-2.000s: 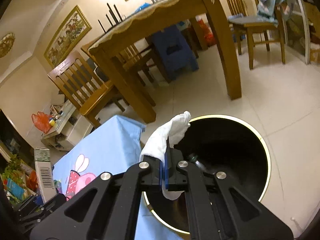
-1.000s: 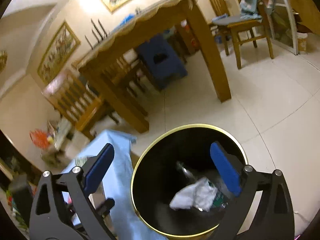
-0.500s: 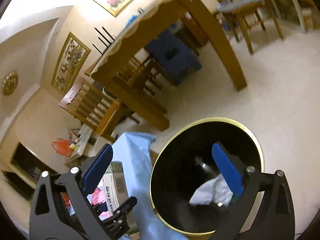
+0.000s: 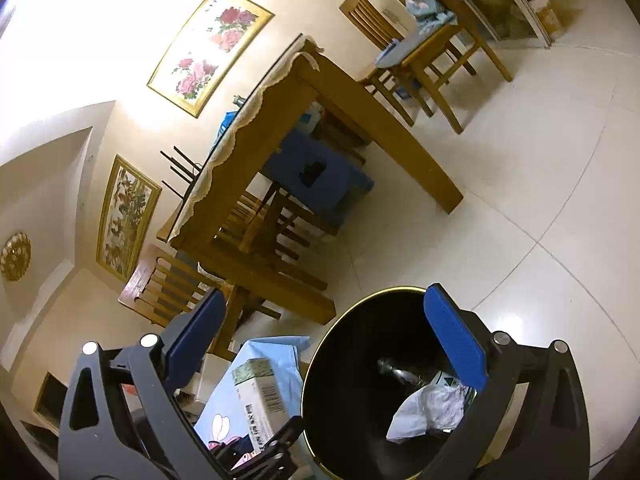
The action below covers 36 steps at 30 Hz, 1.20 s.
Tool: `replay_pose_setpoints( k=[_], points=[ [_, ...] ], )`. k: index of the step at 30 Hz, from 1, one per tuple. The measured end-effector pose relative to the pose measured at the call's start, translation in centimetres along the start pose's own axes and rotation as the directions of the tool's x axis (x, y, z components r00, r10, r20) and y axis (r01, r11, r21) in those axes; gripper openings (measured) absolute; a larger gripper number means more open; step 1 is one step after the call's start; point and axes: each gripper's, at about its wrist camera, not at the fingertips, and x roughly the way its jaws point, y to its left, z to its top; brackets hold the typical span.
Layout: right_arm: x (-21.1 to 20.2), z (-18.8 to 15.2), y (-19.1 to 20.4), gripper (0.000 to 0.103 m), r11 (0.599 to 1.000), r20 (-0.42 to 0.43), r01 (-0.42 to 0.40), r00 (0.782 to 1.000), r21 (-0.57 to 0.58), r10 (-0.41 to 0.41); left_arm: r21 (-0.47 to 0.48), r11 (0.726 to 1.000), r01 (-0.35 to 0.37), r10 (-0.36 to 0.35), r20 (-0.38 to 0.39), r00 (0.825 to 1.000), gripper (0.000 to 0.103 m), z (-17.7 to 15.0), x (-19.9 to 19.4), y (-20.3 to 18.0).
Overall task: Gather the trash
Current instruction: 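Lower the ointment box into the bin and open the left tool, then grasp the paper cup with the right tool while the left tool grasps the clear plastic cup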
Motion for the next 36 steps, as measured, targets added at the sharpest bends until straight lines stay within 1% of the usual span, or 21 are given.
replay_pose_setpoints(
  k=[2,3,7,10,13,15,17,19,20,25,28,31,36],
  points=[
    [-0.4,0.1,0.3,0.098,1.0,0.01,-0.003,1.0,-0.017,0.003,0.004,1.0,-0.009,0.009,0.024,1.0,0.078,-0.2,-0.4,-0.2],
    [-0.6,0.1,0.8,0.098,1.0,0.017,-0.003,1.0,-0.03,0.004,0.01,1.0,-0.007,0.007,0.036,0.999,0.079,-0.3,-0.7,-0.3],
    [-1.6,0.2,1.7,0.098,0.997,0.054,0.002,0.999,-0.077,0.003,0.014,1.0,-0.006,0.006,0.032,0.999,0.08,-0.5,-1.2,-0.2],
    [-1.6,-0.1,2.7,0.098,0.993,0.047,0.011,0.999,-0.119,-0.005,-0.027,1.0,0.014,-0.013,0.019,1.0,0.081,-1.1,-1.9,1.1],
    [-1.4,-0.6,3.8,0.098,0.985,0.036,0.025,0.999,-0.17,-0.019,-0.051,0.999,0.007,-0.006,0.008,1.0,0.083,-1.9,-2.6,2.4],
    [-1.1,-0.8,4.7,0.098,0.978,0.034,0.033,0.999,-0.206,-0.027,-0.075,0.997,-0.002,0.002,0.002,1.0,0.087,-2.7,-3.4,3.8],
    [-1.1,-1.4,5.6,0.098,0.969,0.034,0.039,0.999,-0.243,-0.032,-0.124,0.992,0.004,-0.006,-0.01,1.0,0.09,-3.5,-3.9,5.4],
    [-0.8,-2.3,6.8,0.098,0.956,0.035,0.048,0.999,-0.29,-0.039,-0.176,0.984,0.007,-0.012,-0.027,1.0,0.091,-4.5,-4.4,7.2],
    [-0.7,-2.7,7.3,0.098,0.949,0.035,0.052,0.998,-0.31,-0.043,-0.186,0.983,0.003,-0.009,-0.031,0.999,0.091,-4.9,-4.6,7.6],
    [0.0,-5.3,10.8,0.098,0.9,0.041,0.073,0.997,-0.43,-0.061,-0.226,0.973,-0.053,0.046,-0.034,0.998,0.092,-6.7,-6.1,10.5],
    [0.1,-6.7,12.4,0.098,0.876,0.043,0.073,0.997,-0.477,-0.059,-0.271,0.96,-0.075,0.071,-0.024,0.997,0.092,-7.9,-7.7,12.9],
    [0.3,-8.4,14.5,0.098,0.849,0.038,0.063,0.998,-0.525,-0.051,-0.3,0.95,-0.089,0.088,-0.017,0.996,0.096,-9.0,-8.9,14.7],
    [0.5,-12.4,18.3,0.098,0.789,0.009,0.022,1.0,-0.614,-0.02,-0.359,0.927,-0.105,0.105,-0.02,0.994,0.096,-10.9,-10.3,17.5]
  ],
)
